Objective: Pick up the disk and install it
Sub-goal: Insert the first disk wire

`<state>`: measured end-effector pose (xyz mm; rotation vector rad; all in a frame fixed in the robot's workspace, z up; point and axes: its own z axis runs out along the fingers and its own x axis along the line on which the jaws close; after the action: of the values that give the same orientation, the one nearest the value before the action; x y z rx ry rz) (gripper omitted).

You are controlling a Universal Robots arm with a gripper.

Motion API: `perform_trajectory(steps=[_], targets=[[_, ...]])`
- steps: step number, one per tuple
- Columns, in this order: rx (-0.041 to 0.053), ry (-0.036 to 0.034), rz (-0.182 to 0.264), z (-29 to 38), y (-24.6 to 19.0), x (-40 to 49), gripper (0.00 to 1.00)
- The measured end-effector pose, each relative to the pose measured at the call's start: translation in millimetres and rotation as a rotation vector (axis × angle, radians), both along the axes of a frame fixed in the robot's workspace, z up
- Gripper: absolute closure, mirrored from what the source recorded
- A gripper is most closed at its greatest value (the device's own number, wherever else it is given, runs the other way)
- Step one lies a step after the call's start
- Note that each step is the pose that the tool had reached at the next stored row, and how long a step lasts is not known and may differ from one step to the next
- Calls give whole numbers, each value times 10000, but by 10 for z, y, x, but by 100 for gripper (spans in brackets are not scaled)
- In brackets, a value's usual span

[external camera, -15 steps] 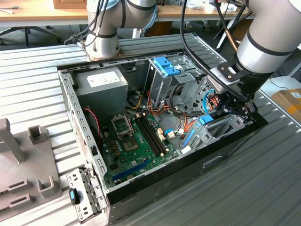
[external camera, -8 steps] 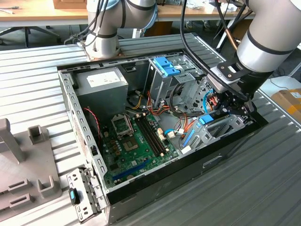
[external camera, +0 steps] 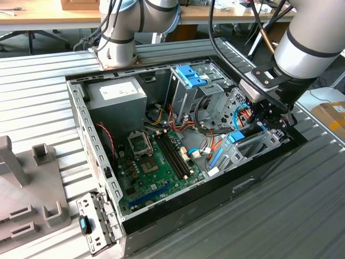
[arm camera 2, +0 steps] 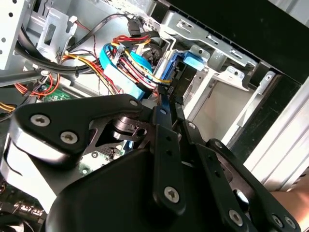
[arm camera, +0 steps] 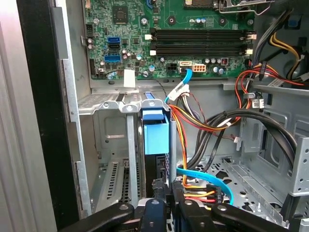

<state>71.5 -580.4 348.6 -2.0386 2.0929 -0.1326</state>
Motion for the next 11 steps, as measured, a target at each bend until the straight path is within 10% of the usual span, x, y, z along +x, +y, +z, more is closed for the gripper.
perform_trajectory(steps=[11], targets=[[1, 0, 204, -1, -2, 42, 83]])
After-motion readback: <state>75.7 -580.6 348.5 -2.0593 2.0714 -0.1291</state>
